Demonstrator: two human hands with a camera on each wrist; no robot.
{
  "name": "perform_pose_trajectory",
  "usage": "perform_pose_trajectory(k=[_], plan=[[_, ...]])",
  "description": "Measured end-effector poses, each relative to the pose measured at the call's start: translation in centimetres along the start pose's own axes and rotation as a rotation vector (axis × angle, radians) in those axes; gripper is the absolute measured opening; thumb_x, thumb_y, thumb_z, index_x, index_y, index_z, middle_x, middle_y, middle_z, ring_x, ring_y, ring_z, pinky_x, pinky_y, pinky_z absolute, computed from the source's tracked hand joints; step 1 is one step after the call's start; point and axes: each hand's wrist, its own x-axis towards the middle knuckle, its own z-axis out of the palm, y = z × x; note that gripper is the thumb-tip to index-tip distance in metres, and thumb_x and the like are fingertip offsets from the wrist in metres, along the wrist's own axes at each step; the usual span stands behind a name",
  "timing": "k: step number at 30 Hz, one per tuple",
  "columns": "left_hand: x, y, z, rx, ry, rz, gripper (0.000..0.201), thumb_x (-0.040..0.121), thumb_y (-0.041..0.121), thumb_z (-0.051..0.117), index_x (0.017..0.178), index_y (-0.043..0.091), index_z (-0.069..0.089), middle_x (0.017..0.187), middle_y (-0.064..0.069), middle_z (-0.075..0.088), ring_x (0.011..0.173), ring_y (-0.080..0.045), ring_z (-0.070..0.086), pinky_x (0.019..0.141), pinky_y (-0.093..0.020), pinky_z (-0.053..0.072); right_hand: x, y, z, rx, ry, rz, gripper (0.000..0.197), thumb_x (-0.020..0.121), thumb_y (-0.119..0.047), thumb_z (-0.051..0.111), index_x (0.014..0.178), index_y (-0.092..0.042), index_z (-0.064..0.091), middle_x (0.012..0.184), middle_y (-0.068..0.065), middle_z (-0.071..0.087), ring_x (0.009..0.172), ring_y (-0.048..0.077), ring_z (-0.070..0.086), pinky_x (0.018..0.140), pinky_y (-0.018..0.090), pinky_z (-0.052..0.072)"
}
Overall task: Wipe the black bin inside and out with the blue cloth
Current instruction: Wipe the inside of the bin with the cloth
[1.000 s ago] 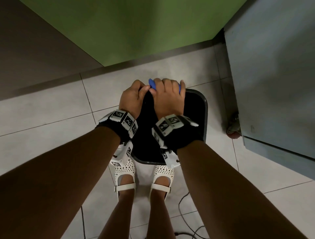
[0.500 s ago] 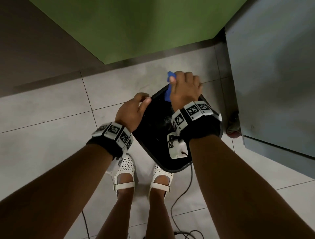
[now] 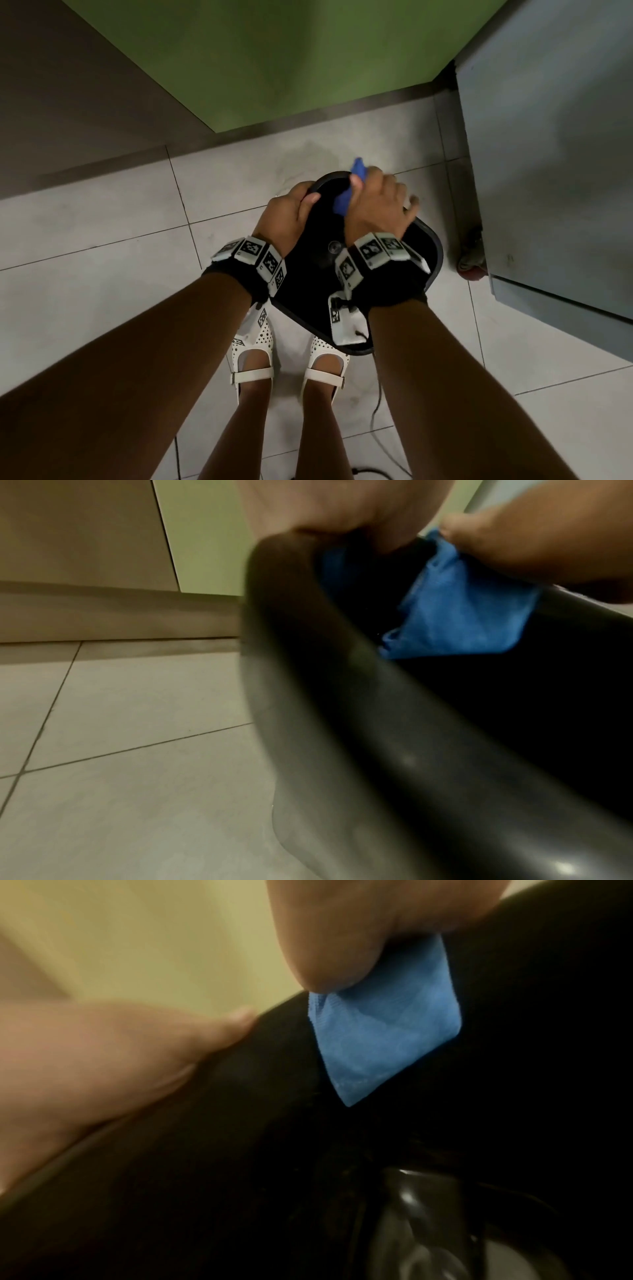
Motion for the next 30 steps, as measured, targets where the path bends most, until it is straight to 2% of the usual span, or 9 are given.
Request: perform_pose_trajectory(k=[2,9,11,14,18,20,24,27,30], plan=[[0.0,0.1,0.1,0.033,-0.002,-0.029,0.035,0.098,0.027,0.037,0.127,0.012,0.050,0.111,-0.017,0.067,0.104,-0.031,0.061,0.088,-0.029,0.046,-1.2,2.6,-0.3,0.012,-0.037,0.142,0.042,0.099,-0.042,0.022,0.128,-0.018,0.041,0.133,0.007,0.048,0.127,0.026,0.039,0.111,0.051,0.018],[-0.2,0.0,0.4,0.068,0.032,0.000,0.038,0.098,0.031,0.036,0.129,0.015,0.049,0.107,-0.014,0.069,0.100,-0.030,0.063,0.083,-0.024,0.043,-1.8,3.2,-0.5,0.076,0.108,0.405,0.039,0.099,-0.033,0.024,0.120,-0.010,0.049,0.127,0.013,0.051,0.124,0.030,0.039,0.113,0.048,0.015],[-0.3,-0.1,0.5,0.071,0.029,0.017,0.043,0.095,0.037,0.034,0.129,0.016,0.050,0.104,-0.014,0.070,0.097,-0.031,0.064,0.081,-0.028,0.046,-0.7,1.2,-0.6,0.121,0.074,0.370,0.041,0.099,-0.032,0.023,0.123,-0.011,0.048,0.131,0.012,0.050,0.128,0.029,0.036,0.114,0.048,0.010],[-0.3,-0.1,0.4,0.061,0.006,0.005,0.039,0.097,0.034,0.035,0.130,0.019,0.048,0.109,-0.014,0.069,0.100,-0.031,0.063,0.081,-0.029,0.046,0.5,-2.2,0.1,0.111,0.000,0.136,0.039,0.100,-0.032,0.024,0.124,-0.012,0.047,0.132,0.011,0.050,0.128,0.029,0.038,0.115,0.049,0.010],[-0.4,-0.1,0.0,0.017,0.058,-0.026,0.035,0.099,0.031,0.035,0.128,0.021,0.050,0.105,-0.011,0.069,0.087,-0.022,0.061,0.070,-0.021,0.039,0.2,-4.0,0.6,0.056,0.108,-0.083,0.036,0.097,-0.033,0.032,0.113,-0.012,0.058,0.109,0.010,0.063,0.109,0.031,0.054,0.112,0.052,0.021],[-0.2,-0.2,0.2,0.031,0.088,-0.033,0.032,0.098,0.030,0.036,0.123,0.019,0.054,0.102,-0.014,0.070,0.087,-0.027,0.062,0.067,-0.020,0.037,0.1,-2.4,0.3,0.025,0.093,-0.056,0.039,0.097,-0.037,0.030,0.119,-0.014,0.053,0.115,0.011,0.060,0.114,0.030,0.052,0.113,0.053,0.018],[-0.5,0.1,1.0,0.031,0.086,-0.041,0.031,0.098,0.027,0.037,0.120,0.013,0.054,0.102,-0.015,0.069,0.094,-0.032,0.063,0.076,-0.025,0.043,-1.1,2.8,-0.4,0.023,0.009,0.147,0.042,0.100,-0.038,0.022,0.126,-0.014,0.043,0.132,0.012,0.047,0.130,0.029,0.035,0.116,0.051,0.004],[-0.7,0.3,1.4,0.003,0.108,-0.064,0.031,0.098,0.028,0.037,0.119,0.012,0.054,0.097,-0.011,0.068,0.092,-0.029,0.063,0.072,-0.020,0.040,-1.7,4.5,0.0,0.026,0.164,0.397,0.045,0.097,-0.040,0.024,0.114,-0.009,0.054,0.122,0.020,0.053,0.122,0.037,0.044,0.111,0.058,0.017],[-1.8,0.5,2.0,-0.048,0.164,-0.118,0.030,0.098,0.028,0.035,0.117,0.010,0.052,0.087,-0.004,0.061,0.087,-0.029,0.062,0.067,-0.019,0.037,-0.7,3.5,-0.4,0.044,0.257,0.508,0.040,0.090,-0.037,0.037,0.090,-0.006,0.063,0.093,0.023,0.064,0.086,0.043,0.060,0.086,0.057,0.046]])
